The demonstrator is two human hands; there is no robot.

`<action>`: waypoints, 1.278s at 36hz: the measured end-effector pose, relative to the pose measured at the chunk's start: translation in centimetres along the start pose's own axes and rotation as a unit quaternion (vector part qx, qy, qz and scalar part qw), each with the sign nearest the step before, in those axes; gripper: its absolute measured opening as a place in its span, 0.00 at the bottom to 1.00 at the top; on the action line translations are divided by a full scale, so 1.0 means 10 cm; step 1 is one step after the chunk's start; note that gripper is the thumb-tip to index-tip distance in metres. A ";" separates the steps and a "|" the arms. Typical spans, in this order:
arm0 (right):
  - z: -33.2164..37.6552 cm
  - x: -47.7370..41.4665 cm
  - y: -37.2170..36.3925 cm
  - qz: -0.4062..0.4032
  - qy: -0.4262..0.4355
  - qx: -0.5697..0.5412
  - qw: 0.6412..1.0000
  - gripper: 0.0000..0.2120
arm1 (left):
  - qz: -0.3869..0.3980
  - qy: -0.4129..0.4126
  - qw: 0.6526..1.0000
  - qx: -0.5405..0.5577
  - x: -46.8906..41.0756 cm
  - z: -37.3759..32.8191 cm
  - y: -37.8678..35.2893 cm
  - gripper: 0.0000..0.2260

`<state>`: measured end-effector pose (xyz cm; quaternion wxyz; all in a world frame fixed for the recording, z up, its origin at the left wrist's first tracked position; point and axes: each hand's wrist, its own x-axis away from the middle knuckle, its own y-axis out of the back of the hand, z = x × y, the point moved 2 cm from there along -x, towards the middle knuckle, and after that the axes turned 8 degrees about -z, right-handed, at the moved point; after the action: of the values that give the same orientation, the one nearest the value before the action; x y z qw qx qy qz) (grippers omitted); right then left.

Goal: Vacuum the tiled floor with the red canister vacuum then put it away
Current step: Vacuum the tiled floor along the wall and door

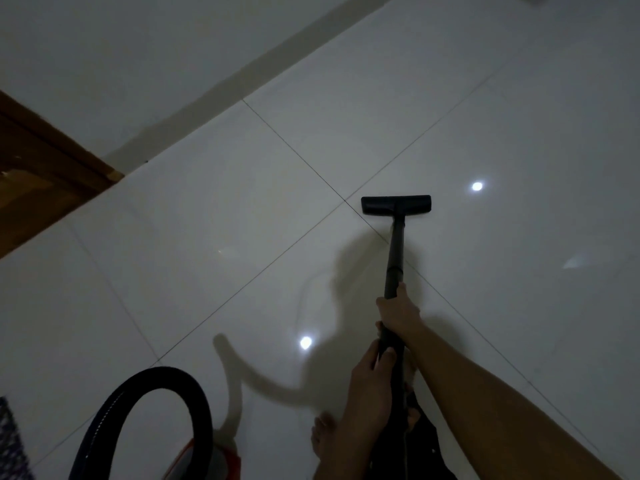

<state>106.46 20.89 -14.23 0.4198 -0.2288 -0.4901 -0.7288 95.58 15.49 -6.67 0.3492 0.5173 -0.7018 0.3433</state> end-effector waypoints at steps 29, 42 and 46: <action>0.68 -1.38 0.39 0.036 -0.006 0.002 0.999 0.36 | -0.024 0.013 1.000 -0.003 -1.03 -0.73 -0.71 0.16; 1.23 -1.80 0.47 0.078 -0.029 -0.054 0.995 0.34 | -0.048 0.035 0.998 -0.018 -1.43 -1.32 -0.77 0.14; 1.28 -1.78 0.41 0.106 -0.036 -0.087 0.990 0.34 | -0.058 0.054 0.995 -0.054 -1.44 -1.41 -0.63 0.18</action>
<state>118.50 38.72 -20.02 0.4554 -0.3406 -0.4129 -0.7115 106.76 32.89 -10.74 0.4333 0.5186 -0.6681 0.3114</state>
